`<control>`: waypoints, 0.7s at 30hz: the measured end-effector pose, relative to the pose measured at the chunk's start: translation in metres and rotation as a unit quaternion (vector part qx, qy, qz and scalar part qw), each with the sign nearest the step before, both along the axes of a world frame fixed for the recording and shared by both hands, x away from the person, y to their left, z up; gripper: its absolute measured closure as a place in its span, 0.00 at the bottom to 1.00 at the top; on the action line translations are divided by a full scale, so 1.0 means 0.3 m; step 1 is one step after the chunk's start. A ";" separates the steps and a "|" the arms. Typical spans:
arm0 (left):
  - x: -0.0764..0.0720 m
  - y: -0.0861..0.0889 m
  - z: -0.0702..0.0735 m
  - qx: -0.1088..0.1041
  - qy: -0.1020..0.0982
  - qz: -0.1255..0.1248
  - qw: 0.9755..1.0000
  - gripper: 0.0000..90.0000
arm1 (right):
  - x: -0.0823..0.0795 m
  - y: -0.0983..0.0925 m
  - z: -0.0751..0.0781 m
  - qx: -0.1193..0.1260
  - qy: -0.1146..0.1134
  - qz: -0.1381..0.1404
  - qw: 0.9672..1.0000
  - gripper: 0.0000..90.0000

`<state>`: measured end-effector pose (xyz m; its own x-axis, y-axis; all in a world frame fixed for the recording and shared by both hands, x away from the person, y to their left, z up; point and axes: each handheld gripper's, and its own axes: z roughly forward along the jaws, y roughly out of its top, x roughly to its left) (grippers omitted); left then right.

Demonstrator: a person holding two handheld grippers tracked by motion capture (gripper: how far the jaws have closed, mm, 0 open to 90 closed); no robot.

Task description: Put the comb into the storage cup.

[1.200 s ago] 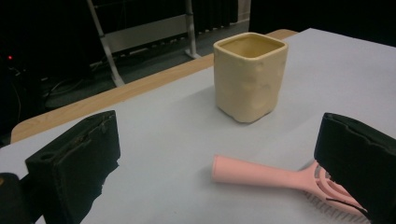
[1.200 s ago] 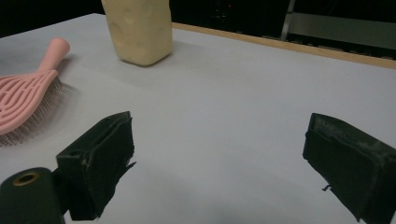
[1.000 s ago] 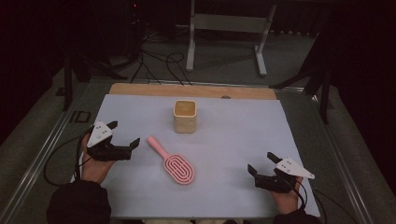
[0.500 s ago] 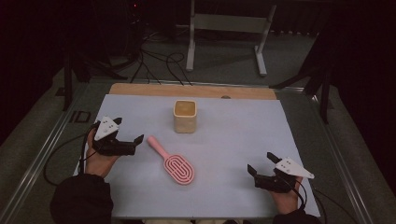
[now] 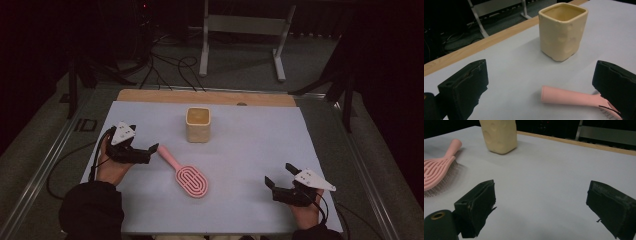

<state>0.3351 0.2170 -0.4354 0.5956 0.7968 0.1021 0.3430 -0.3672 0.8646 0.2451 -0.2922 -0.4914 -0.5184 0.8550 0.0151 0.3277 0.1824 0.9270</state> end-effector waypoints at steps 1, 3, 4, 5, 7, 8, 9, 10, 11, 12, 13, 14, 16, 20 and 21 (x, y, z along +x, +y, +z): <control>0.000 0.000 0.000 0.000 0.000 0.000 1.000 0.01 | 0.000 0.000 0.000 0.000 0.000 0.000 1.000 0.09; 0.008 -0.007 -0.005 0.004 0.003 -0.002 1.000 0.01 | 0.000 0.001 0.000 0.000 0.001 0.001 1.000 0.09; 0.008 -0.007 -0.005 0.004 0.003 -0.002 1.000 0.01 | 0.000 0.001 0.000 0.000 0.001 0.001 1.000 0.09; 0.014 -0.011 -0.010 0.007 0.006 -0.002 1.000 0.01 | 0.000 0.001 -0.001 0.000 0.001 0.001 1.000 0.09; 0.017 -0.012 -0.011 0.009 0.008 -0.003 1.000 0.01 | 0.000 0.002 -0.001 0.000 0.001 0.001 1.000 0.09; 0.022 -0.016 -0.015 0.010 0.010 -0.003 1.000 0.01 | 0.001 0.002 -0.001 0.000 0.001 0.001 1.000 0.09; 0.022 -0.016 -0.015 0.010 0.010 -0.003 1.000 0.01 | 0.001 0.002 -0.001 -0.001 0.002 0.001 1.000 0.09; 0.024 -0.018 -0.017 0.011 0.012 -0.003 1.000 0.01 | 0.001 0.002 -0.001 0.000 0.002 0.002 1.000 0.09; 0.027 -0.020 -0.018 0.014 0.013 -0.004 1.000 0.01 | 0.001 0.002 -0.001 -0.001 0.002 0.002 1.000 0.09; 0.032 -0.025 -0.023 0.017 0.016 -0.005 1.000 0.01 | 0.001 0.002 -0.001 -0.001 0.002 0.002 1.000 0.09; 0.032 -0.025 -0.023 0.017 0.016 -0.005 1.000 0.01 | 0.001 0.002 -0.001 -0.001 0.002 0.002 1.000 0.09; 0.034 -0.027 -0.025 0.019 0.018 -0.006 1.000 0.01 | 0.001 0.002 -0.001 -0.001 0.002 0.002 1.000 0.09; 0.042 -0.033 -0.031 0.022 0.022 -0.007 0.999 0.01 | 0.001 0.002 -0.002 -0.001 0.003 0.002 1.000 0.09; 0.049 -0.038 -0.037 0.026 0.026 -0.007 0.999 0.01 | 0.001 0.003 -0.002 -0.002 0.003 0.003 1.000 0.09; 0.051 -0.040 -0.039 0.027 0.027 -0.007 0.999 0.01 | 0.001 0.004 -0.002 -0.001 0.003 0.004 1.000 0.09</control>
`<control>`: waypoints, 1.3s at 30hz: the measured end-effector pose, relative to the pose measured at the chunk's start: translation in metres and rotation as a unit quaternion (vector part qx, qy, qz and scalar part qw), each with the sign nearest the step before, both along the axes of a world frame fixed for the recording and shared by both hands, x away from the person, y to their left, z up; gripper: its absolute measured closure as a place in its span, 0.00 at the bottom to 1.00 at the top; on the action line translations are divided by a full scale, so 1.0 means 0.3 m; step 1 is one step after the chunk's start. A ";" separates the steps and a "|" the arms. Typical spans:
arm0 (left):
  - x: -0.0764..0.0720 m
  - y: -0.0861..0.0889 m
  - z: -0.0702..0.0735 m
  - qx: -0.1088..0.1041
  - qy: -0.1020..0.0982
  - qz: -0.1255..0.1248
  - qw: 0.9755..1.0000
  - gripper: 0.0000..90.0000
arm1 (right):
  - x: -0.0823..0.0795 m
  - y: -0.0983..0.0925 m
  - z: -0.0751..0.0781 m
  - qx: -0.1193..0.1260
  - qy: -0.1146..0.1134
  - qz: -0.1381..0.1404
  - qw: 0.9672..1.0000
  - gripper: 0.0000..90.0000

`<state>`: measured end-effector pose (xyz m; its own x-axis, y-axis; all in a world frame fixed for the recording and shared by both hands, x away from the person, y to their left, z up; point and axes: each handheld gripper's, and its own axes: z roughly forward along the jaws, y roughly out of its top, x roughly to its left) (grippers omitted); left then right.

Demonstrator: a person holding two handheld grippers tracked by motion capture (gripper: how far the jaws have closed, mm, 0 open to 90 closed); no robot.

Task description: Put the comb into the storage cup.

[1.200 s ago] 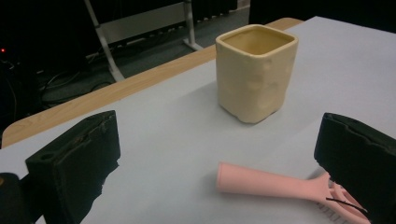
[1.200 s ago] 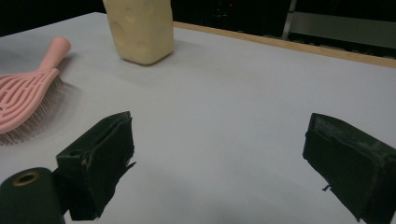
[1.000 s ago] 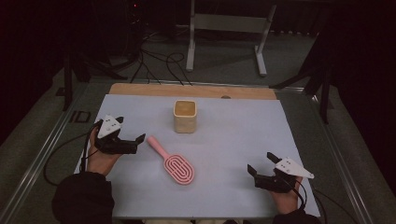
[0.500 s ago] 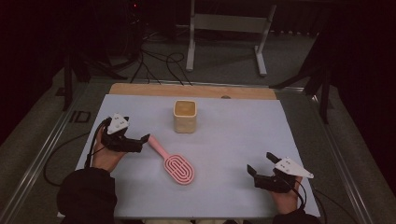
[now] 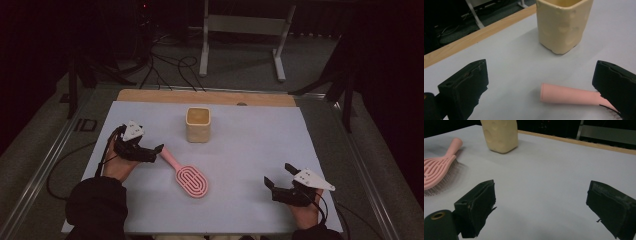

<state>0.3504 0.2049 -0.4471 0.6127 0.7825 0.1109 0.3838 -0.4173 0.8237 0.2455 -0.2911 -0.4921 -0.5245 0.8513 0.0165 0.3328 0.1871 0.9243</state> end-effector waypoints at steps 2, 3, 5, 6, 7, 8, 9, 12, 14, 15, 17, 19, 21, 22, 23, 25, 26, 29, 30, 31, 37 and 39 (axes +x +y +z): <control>0.005 -0.005 -0.005 0.004 0.003 -0.001 1.000 0.01 | 0.000 0.001 0.000 0.000 0.000 0.001 1.000 0.09; 0.005 -0.005 -0.005 0.004 0.003 -0.001 1.000 0.01 | 0.001 0.001 -0.001 0.000 0.001 0.001 1.000 0.09; 0.012 -0.010 -0.010 0.004 0.008 -0.003 1.000 0.01 | 0.001 0.002 -0.002 0.000 0.001 0.002 1.000 0.09; 0.012 -0.010 -0.010 0.004 0.008 -0.003 1.000 0.01 | 0.001 0.002 -0.002 0.000 0.001 0.002 1.000 0.09; 0.015 -0.011 -0.011 0.004 0.009 -0.003 1.000 0.01 | 0.002 0.002 -0.002 -0.001 0.002 0.002 1.000 0.09; 0.015 -0.011 -0.011 0.004 0.009 -0.003 1.000 0.01 | 0.002 0.002 -0.002 -0.001 0.002 0.002 1.000 0.09; 0.021 -0.013 -0.015 0.006 0.012 -0.003 1.000 0.01 | 0.002 0.002 -0.002 -0.001 0.002 0.001 1.000 0.09; 0.034 -0.017 -0.020 0.006 0.019 -0.002 1.000 0.01 | 0.003 0.005 -0.004 -0.001 0.002 0.004 1.000 0.09; 0.041 -0.021 -0.023 0.004 0.021 -0.001 1.000 0.01 | 0.003 0.006 -0.004 0.000 0.003 0.004 1.000 0.09; 0.044 -0.023 -0.023 0.004 0.022 -0.001 1.000 0.01 | 0.004 0.007 -0.005 -0.001 0.003 0.005 1.000 0.09; 0.050 -0.028 -0.024 0.004 0.025 -0.001 1.000 0.01 | 0.004 0.007 -0.005 -0.001 0.003 0.005 1.000 0.09; 0.055 -0.033 -0.026 0.009 0.027 -0.002 1.000 0.01 | 0.004 0.006 -0.005 -0.001 0.003 0.005 1.000 0.09; 0.060 -0.036 -0.029 0.014 0.031 -0.003 0.999 0.01 | 0.003 0.006 -0.004 0.000 0.003 0.005 1.000 0.09; 0.062 -0.037 -0.031 0.015 0.032 -0.003 0.999 0.01 | 0.004 0.006 -0.005 -0.001 0.003 0.005 1.000 0.09; 0.065 -0.038 -0.033 0.013 0.034 -0.002 0.999 0.01 | 0.004 0.006 -0.005 -0.001 0.004 0.005 1.000 0.09; 0.068 -0.039 -0.037 0.014 0.036 -0.001 0.999 0.01 | 0.004 0.007 -0.005 -0.001 0.004 0.005 1.000 0.09; 0.070 -0.040 -0.039 0.014 0.038 -0.001 0.999 0.02 | 0.004 0.007 -0.005 -0.001 0.004 0.005 1.000 0.09; 0.075 -0.046 -0.046 0.014 0.040 0.000 0.999 0.02 | 0.004 0.008 -0.005 -0.001 0.004 0.005 1.000 0.09; 0.077 -0.047 -0.048 0.014 0.040 0.000 0.999 0.02 | 0.004 0.007 -0.005 -0.002 0.004 0.006 1.000 0.09; 0.079 -0.048 -0.050 0.013 0.041 -0.001 0.999 0.02 | 0.005 0.007 -0.005 -0.002 0.004 0.005 1.000 0.09; 0.091 -0.063 -0.053 0.010 0.047 -0.002 0.999 0.02 | 0.005 0.008 -0.006 -0.003 0.004 0.007 1.000 0.09; 0.095 -0.068 -0.053 0.012 0.049 -0.003 0.999 0.03 | 0.006 0.008 -0.006 -0.002 0.004 0.007 1.000 0.09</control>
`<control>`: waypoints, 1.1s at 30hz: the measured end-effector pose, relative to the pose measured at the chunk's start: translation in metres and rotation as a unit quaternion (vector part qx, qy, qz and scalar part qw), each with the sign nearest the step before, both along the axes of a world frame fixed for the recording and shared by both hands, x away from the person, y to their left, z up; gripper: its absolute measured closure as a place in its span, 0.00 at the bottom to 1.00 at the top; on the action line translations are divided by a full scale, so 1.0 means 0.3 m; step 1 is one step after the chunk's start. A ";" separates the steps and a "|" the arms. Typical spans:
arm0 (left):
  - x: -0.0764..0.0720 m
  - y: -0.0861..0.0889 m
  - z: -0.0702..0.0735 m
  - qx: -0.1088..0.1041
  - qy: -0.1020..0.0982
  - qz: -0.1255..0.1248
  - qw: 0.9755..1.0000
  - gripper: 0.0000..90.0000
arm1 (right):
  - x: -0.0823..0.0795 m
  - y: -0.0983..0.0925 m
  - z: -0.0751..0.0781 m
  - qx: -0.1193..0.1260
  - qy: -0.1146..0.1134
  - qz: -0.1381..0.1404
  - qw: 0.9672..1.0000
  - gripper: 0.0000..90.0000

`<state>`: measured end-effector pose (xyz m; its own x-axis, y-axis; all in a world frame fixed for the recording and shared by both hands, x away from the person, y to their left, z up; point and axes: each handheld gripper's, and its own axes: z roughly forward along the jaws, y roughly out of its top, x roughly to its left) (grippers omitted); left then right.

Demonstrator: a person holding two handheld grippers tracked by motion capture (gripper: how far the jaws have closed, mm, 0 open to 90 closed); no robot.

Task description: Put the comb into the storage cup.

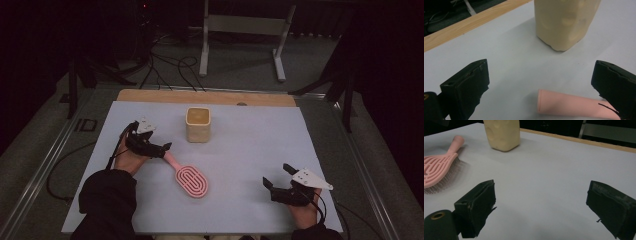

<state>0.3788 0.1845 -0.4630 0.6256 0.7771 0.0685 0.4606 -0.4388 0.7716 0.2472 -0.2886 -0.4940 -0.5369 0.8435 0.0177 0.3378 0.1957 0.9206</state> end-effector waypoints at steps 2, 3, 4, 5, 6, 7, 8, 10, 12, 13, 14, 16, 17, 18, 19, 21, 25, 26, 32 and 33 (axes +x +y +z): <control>0.003 -0.005 0.000 -0.001 0.004 0.000 1.000 0.03 | 0.000 0.000 0.000 0.000 0.000 0.000 1.000 0.09; 0.005 -0.007 0.000 0.001 0.007 -0.001 1.000 0.04 | 0.000 0.000 0.000 0.000 0.000 0.000 1.000 0.09; 0.007 -0.011 0.000 0.000 0.010 -0.001 1.000 0.04 | 0.000 0.000 0.000 0.000 0.000 0.000 1.000 0.09; 0.007 -0.011 0.000 0.000 0.010 -0.001 1.000 0.05 | 0.000 0.000 0.000 0.000 0.000 0.000 1.000 0.09; 0.010 -0.016 -0.001 0.000 0.018 -0.003 1.000 0.05 | 0.000 0.000 0.000 0.000 0.000 0.001 1.000 0.09; 0.012 -0.019 -0.002 0.000 0.020 -0.005 1.000 0.07 | 0.001 0.000 0.000 -0.001 0.000 0.001 1.000 0.09; 0.012 -0.023 -0.004 0.001 0.023 -0.007 1.000 0.08 | 0.000 0.000 0.000 -0.001 0.000 0.001 1.000 0.09; 0.013 -0.031 -0.006 0.002 0.027 -0.010 1.000 0.12 | 0.001 0.000 0.000 -0.001 0.001 0.001 1.000 0.09; 0.015 -0.037 -0.009 0.001 0.032 -0.015 0.999 0.16 | 0.001 0.000 -0.001 -0.001 0.001 0.001 1.000 0.09; 0.015 -0.041 -0.010 0.002 0.035 -0.017 0.999 0.17 | 0.001 0.000 -0.001 -0.001 0.001 0.001 1.000 0.09; 0.016 -0.044 -0.011 0.003 0.036 -0.018 0.999 0.19 | 0.001 0.000 0.000 -0.001 0.001 0.001 1.000 0.09; 0.017 -0.052 -0.014 0.007 0.039 -0.022 0.999 0.24 | 0.001 0.000 -0.001 -0.001 0.000 0.001 1.000 0.09; 0.017 -0.056 -0.015 0.008 0.039 -0.022 0.999 0.26 | 0.001 0.000 -0.001 -0.001 0.000 0.001 1.000 0.09; 0.017 -0.059 -0.016 0.010 0.039 -0.023 0.999 0.29 | 0.001 0.000 -0.001 -0.001 0.000 0.001 1.000 0.09; 0.018 -0.065 -0.018 0.011 0.040 -0.022 0.999 0.34 | 0.001 0.000 -0.001 -0.002 0.000 0.002 1.000 0.09; 0.019 -0.070 -0.020 0.014 0.041 -0.020 0.999 0.43 | 0.001 0.000 -0.001 -0.003 0.001 0.001 1.000 0.09; 0.021 -0.091 -0.028 0.034 0.040 -0.028 0.998 0.64 | 0.001 0.001 -0.001 -0.003 0.001 0.001 1.000 0.09; 0.021 -0.095 -0.029 0.041 0.036 -0.028 0.998 0.69 | 0.001 0.000 -0.001 -0.003 0.001 0.001 1.000 0.09; 0.027 -0.098 -0.037 0.061 0.031 -0.022 0.997 0.97 | 0.001 0.000 -0.001 -0.003 0.000 0.002 1.000 0.09; 0.028 -0.099 -0.039 0.062 0.034 -0.020 0.997 0.99 | 0.002 0.000 -0.001 -0.003 0.000 0.001 1.000 0.09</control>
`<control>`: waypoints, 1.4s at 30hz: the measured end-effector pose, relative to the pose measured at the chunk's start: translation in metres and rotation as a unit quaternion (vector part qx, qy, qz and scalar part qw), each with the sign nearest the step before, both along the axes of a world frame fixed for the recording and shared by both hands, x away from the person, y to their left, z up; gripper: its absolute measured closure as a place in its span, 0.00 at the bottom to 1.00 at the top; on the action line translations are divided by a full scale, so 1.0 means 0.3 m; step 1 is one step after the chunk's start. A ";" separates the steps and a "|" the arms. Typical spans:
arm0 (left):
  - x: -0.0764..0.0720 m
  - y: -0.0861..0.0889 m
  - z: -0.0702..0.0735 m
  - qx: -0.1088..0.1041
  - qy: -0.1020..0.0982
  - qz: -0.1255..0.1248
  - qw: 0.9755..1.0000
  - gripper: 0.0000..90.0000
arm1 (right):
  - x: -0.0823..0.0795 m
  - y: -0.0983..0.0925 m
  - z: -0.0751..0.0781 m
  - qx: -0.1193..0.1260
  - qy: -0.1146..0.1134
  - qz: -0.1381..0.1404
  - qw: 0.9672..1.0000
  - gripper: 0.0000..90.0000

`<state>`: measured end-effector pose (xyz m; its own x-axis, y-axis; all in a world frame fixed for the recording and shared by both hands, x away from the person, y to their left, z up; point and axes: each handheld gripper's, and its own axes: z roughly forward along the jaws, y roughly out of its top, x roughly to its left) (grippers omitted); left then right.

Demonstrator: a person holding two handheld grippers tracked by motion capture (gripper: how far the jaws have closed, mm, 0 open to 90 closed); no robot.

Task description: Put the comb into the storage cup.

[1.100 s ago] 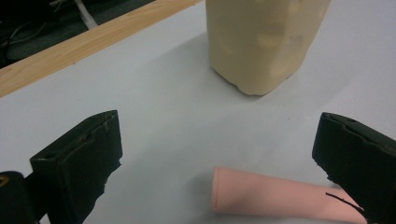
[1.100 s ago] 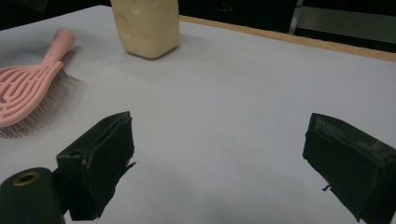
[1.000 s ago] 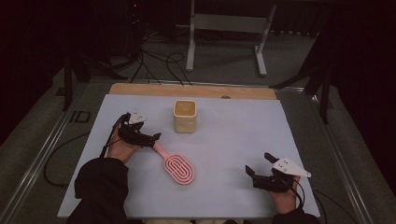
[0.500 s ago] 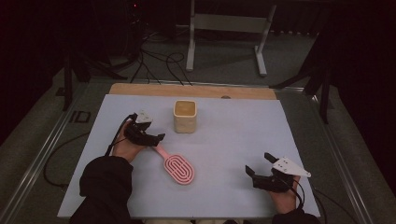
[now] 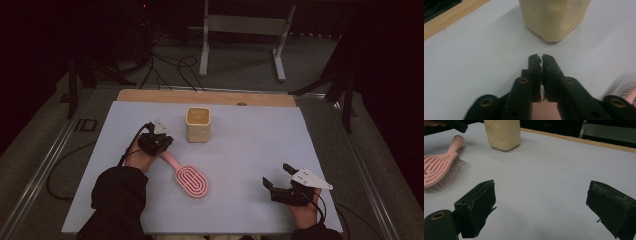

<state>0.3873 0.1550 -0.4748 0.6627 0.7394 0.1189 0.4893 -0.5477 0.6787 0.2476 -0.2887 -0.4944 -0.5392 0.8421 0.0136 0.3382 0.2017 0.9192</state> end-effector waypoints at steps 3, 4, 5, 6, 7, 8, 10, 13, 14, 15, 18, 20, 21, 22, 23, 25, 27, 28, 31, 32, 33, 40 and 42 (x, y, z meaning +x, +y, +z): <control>0.005 0.000 -0.010 0.021 0.017 -0.001 1.000 1.00 | 0.000 0.000 0.000 0.001 0.000 0.000 1.000 0.09; 0.007 0.000 -0.015 0.028 0.024 -0.002 0.999 1.00 | 0.000 0.000 0.000 0.001 0.000 0.000 1.000 0.09; 0.007 -0.001 -0.021 0.036 0.030 -0.001 0.999 1.00 | 0.000 0.000 0.000 0.001 0.000 0.000 1.000 0.09; 0.007 0.000 -0.024 0.043 0.035 -0.002 0.998 1.00 | 0.000 0.000 0.000 0.001 0.000 0.000 1.000 0.09; 0.007 0.000 -0.024 0.043 0.035 -0.002 0.998 1.00 | 0.000 0.000 0.000 0.001 0.000 0.000 1.000 0.09; 0.007 0.000 -0.024 0.043 0.035 -0.002 0.998 1.00 | 0.000 0.000 0.000 0.000 0.000 0.000 1.000 0.09; 0.006 -0.001 -0.036 0.057 0.055 -0.008 0.997 1.00 | 0.001 0.000 -0.001 0.000 0.000 0.001 1.000 0.09; 0.001 0.005 -0.039 0.059 0.063 -0.009 0.996 1.00 | 0.000 0.000 0.000 0.000 0.000 0.001 1.000 0.09; -0.004 0.008 -0.039 0.058 0.065 -0.009 0.996 1.00 | 0.000 0.000 0.000 0.000 0.000 0.000 1.000 0.09; -0.008 0.010 -0.039 0.060 0.065 -0.010 0.996 1.00 | 0.000 0.000 0.000 0.001 0.000 0.000 1.000 0.09; -0.029 0.019 -0.036 0.054 0.064 -0.012 0.996 1.00 | 0.001 -0.001 0.000 0.002 0.000 0.000 1.000 0.09; -0.048 0.026 -0.033 0.051 0.060 -0.013 0.997 1.00 | 0.001 -0.001 0.000 0.002 0.000 0.000 1.000 0.09; -0.060 0.027 -0.033 0.048 0.057 -0.011 0.997 1.00 | 0.001 -0.001 0.000 0.001 0.001 0.000 1.000 0.09; -0.073 0.029 -0.035 0.045 0.055 -0.010 0.997 1.00 | 0.000 -0.001 0.000 0.001 0.000 0.001 1.000 0.09; -0.089 0.032 -0.036 0.043 0.054 -0.009 0.998 1.00 | 0.000 0.000 0.000 0.000 0.000 0.000 1.000 0.09; -0.110 0.038 -0.039 0.035 0.053 -0.006 0.998 1.00 | 0.001 0.000 0.000 0.000 0.000 0.000 1.000 0.09; -0.132 0.047 -0.041 0.028 0.054 -0.003 0.998 1.00 | 0.000 0.000 0.000 0.000 0.000 0.000 1.000 0.09; -0.142 0.051 -0.043 0.022 0.054 -0.001 0.998 1.00 | 0.000 0.000 0.000 0.000 0.000 0.000 1.000 0.09; -0.172 0.062 -0.045 0.014 0.054 0.003 0.998 1.00 | 0.001 0.001 0.000 -0.001 0.000 0.001 1.000 0.09; -0.182 0.064 -0.045 0.010 0.053 0.005 0.999 1.00 | 0.001 0.001 0.000 0.000 0.000 0.000 1.000 0.09; -0.191 0.068 -0.045 0.007 0.052 0.007 0.999 1.00 | 0.000 0.001 0.000 -0.001 0.000 0.000 1.000 0.09; -0.257 0.078 -0.050 -0.014 0.050 0.017 0.998 1.00 | 0.000 0.000 0.001 -0.001 0.000 0.000 1.000 0.09; -0.272 0.076 -0.053 -0.018 0.050 0.015 0.998 1.00 | 0.000 0.000 0.001 -0.001 0.000 0.000 1.000 0.09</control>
<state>0.3056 0.1779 -0.4907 0.6474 0.7617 0.0266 0.5709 -0.5077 0.6452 0.2476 -0.2886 -0.4942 -0.5387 0.8424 0.0114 0.3386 0.2040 0.9186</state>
